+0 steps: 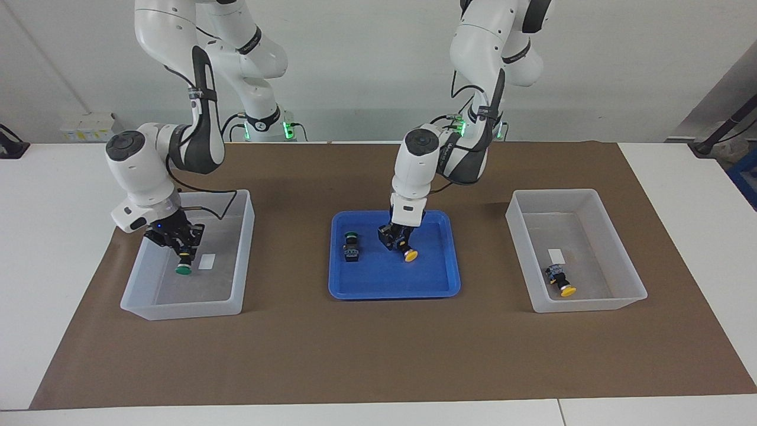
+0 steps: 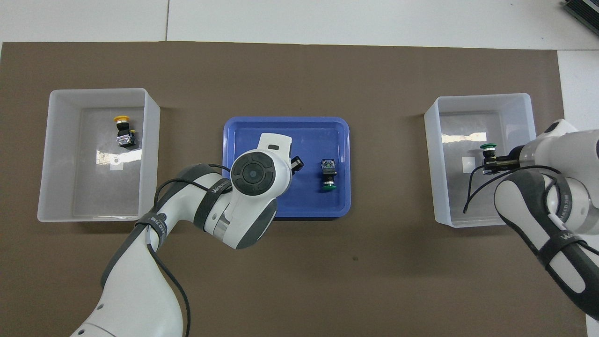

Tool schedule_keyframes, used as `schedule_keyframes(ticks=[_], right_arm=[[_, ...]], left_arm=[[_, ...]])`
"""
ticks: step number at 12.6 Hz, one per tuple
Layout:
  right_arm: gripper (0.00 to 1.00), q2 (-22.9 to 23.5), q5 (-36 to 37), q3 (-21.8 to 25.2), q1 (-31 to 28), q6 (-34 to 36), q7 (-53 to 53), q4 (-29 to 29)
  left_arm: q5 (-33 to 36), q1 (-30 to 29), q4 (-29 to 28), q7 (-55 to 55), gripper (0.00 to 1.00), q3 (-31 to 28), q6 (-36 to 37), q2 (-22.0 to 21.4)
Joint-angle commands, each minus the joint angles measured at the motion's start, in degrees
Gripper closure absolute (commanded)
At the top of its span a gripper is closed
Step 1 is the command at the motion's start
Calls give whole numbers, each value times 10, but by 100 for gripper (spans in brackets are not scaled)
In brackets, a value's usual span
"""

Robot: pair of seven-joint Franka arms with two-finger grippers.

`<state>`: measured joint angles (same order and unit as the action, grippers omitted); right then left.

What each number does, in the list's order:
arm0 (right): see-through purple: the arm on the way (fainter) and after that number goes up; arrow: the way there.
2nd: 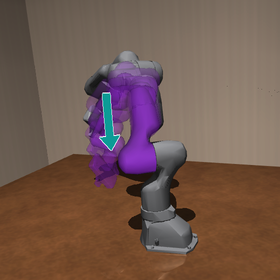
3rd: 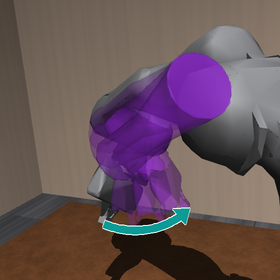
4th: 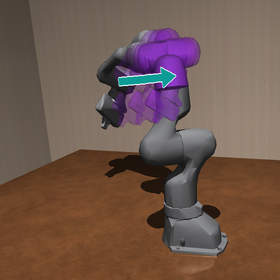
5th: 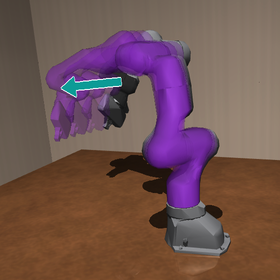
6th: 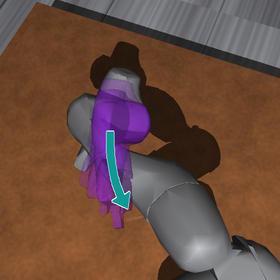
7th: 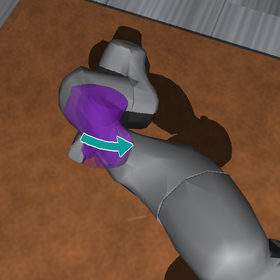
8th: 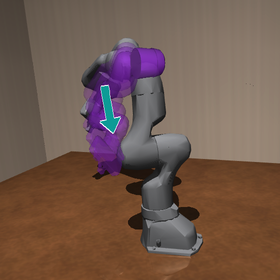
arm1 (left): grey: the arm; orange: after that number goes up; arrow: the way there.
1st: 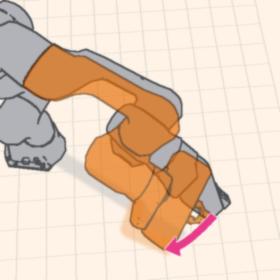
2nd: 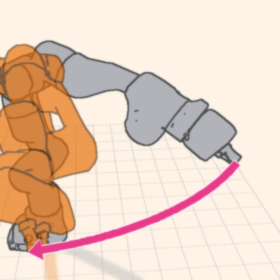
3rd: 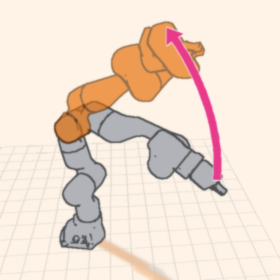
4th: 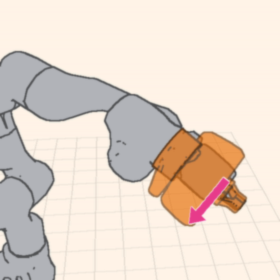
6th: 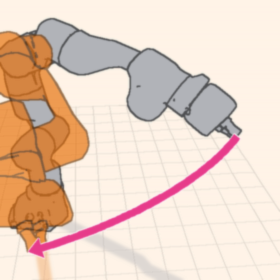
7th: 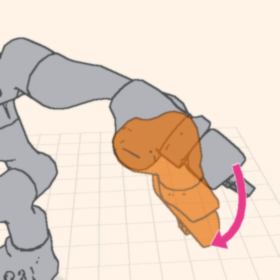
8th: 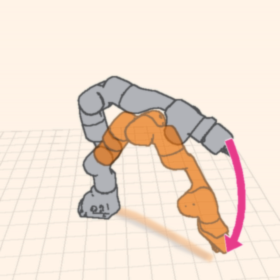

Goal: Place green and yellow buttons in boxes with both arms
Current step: 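Release the green button in the bin while the left gripper grasps the yellow button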

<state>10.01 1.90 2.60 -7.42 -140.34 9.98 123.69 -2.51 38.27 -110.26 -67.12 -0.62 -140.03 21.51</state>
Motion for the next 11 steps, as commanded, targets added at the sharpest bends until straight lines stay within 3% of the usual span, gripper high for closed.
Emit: schedule_keyframes(ticks=[1, 3, 4, 7, 9, 11], right_arm=[[19, -6, -15, -8, -11, -8, 15, 6], [9, -12, -15, -8, -8, -1, 15, -7], [9, -17, -15, -8, -2, 15, 9, -18], [6, -23, -15, -22, 21, 105, -38, -84], [6, -25, -15, -22, 73, 144, -106, -113], [6, -20, -15, -22, 126, 164, -186, -140]], left_arm=[[-6, 12, -11, -6, 63, -11, -15, -1], [-5, 11, -9, -6, 91, -13, -9, -1], [-3, 9, -8, -6, 100, -14, -7, -1], [0, 1, 17, -6, 100, -18, 31, -1], [4, -7, 49, -2, 100, -36, 72, -4], [8, -47, 59, 8, 100, -34, 123, -42]])
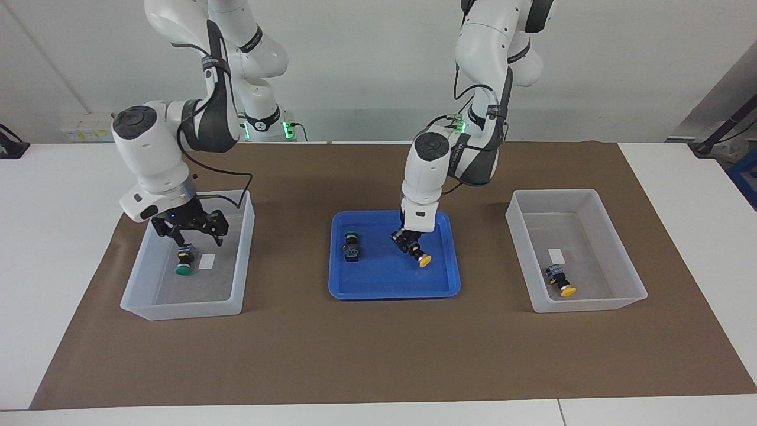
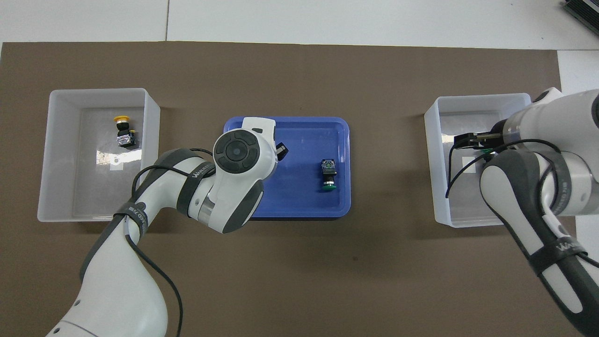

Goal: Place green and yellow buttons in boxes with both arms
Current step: 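Carry the yellow button to the left bin while the right gripper grasps green, then release the yellow button while the right gripper drops green in its bin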

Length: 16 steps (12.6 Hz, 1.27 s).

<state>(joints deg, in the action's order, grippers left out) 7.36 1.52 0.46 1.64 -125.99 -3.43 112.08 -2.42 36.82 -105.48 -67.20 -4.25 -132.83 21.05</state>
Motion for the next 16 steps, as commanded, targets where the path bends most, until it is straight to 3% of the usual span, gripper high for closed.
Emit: schedule_keyframes(ticks=[1, 4, 8, 16], right_arm=[[5, 9, -11, 0, 58, 20, -94, -31], [0, 22, -11, -1, 128, -7, -168, -40], [0, 80, -2, 0, 206, -17, -235, -93], [1, 160, 36, 0, 276, -61, -252, -102]], left_arm=[[8, -46, 14, 28, 100, 1, 72, -56], [8, -91, 33, 98, 100, 2, 151, -91], [7, -140, 33, 209, 100, 1, 176, -101], [8, -258, 39, 484, 100, 0, 207, -105]])
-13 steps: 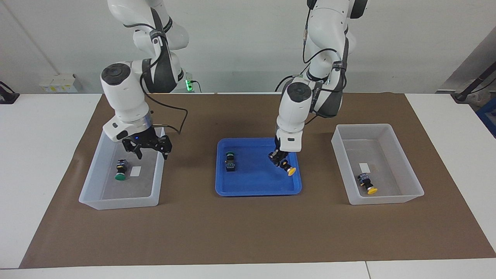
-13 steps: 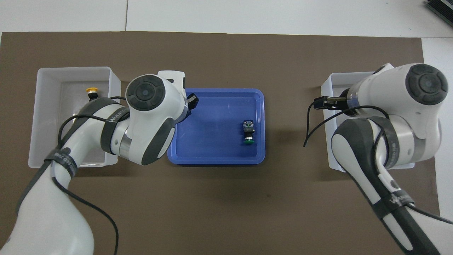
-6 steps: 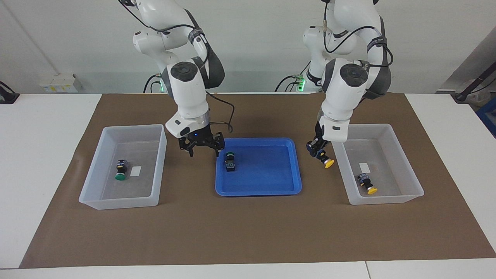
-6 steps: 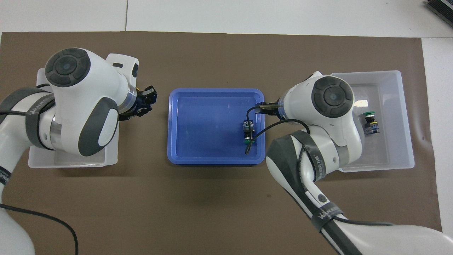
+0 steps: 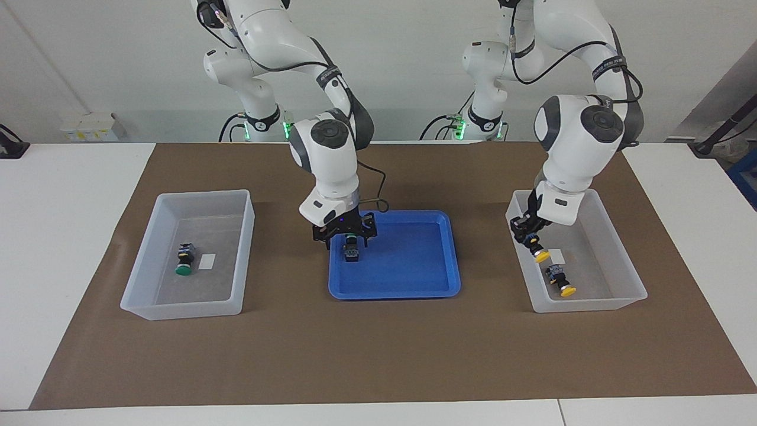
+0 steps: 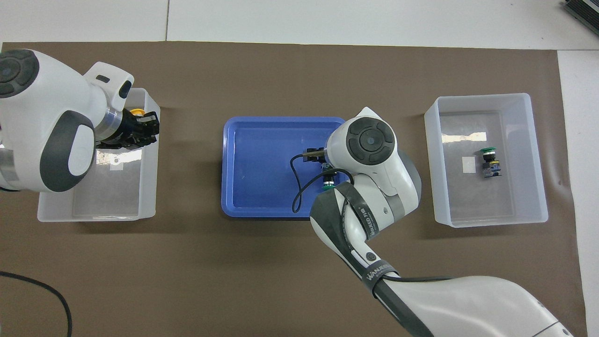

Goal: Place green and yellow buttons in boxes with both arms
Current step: 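Release the yellow button while the right gripper drops green in its bin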

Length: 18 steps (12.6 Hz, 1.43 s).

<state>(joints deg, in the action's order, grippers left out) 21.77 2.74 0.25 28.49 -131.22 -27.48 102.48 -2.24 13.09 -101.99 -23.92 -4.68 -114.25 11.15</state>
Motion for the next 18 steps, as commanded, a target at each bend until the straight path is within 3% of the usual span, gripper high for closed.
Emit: schedule_keyframes(ticks=[1, 5, 7, 9, 11, 15, 17, 18], right_arm=[[4, 21, 31, 2, 15, -9, -13, -4], [9, 20, 32, 2, 16, -37, -23, 37], [17, 16, 32, 2, 21, -38, -41, 48], [44, 16, 32, 2, 23, -38, -61, 50], [96, 16, 32, 2, 23, -38, -61, 49], [100, -16, 25, 3, 8, -10, -61, 36], [100, -49, 21, 3, -19, 31, -55, 26], [100, -69, 21, 3, -35, 47, -51, 27]], left_arm=[[7, -34, 2, 89, 100, 5, 31, -9], [12, -72, -42, 192, 100, 5, 28, -29], [12, -90, -71, 230, 100, 5, 0, -39], [12, -98, -101, 244, 100, 5, -33, -49], [12, -117, -147, 278, 100, 5, -76, -65], [12, -147, -195, 314, 100, 5, -112, -83], [13, -148, -193, 314, 66, 5, -111, -82], [13, -148, -188, 316, 58, 5, -105, -81]])
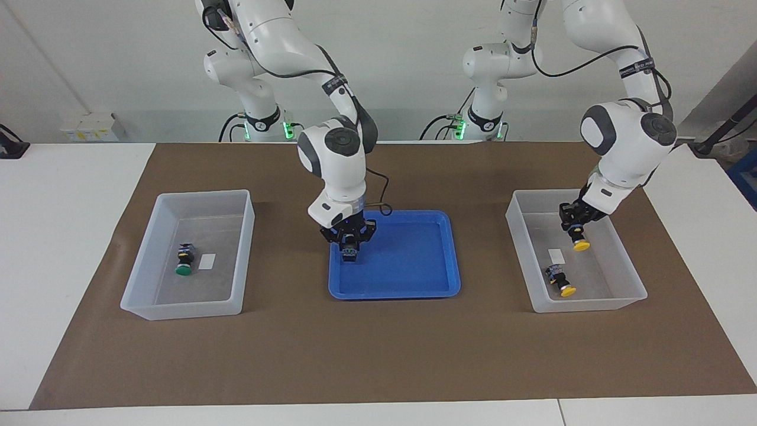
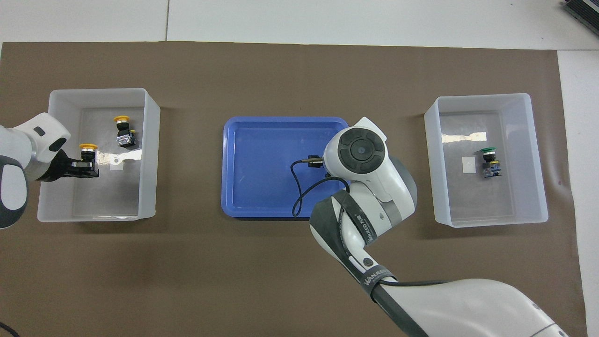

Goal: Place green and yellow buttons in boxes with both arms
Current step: 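Release the yellow button while the right gripper drops green in its bin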

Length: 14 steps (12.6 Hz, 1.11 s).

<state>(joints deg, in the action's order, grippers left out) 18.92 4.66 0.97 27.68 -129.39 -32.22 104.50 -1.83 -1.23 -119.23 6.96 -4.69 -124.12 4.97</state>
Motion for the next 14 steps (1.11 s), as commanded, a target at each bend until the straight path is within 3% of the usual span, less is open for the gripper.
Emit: schedule_keyframes(ticks=[1, 5, 10, 14], right_arm=[[100, -58, 1, -4, -45, 53, 16, 7], [100, -107, 1, -4, -138, 113, 114, 15], [100, -135, -28, -4, -258, 98, 343, 69], [100, -121, -48, -4, -294, -10, 404, 142]], left_arm=[[9, -5, -11, 18, 52, 5, -5, -17], [9, 3, 29, 19, 26, 5, 40, -11], [10, 4, 87, 19, 18, 7, 111, -8], [9, 4, 138, 13, 19, 12, 172, -9]])
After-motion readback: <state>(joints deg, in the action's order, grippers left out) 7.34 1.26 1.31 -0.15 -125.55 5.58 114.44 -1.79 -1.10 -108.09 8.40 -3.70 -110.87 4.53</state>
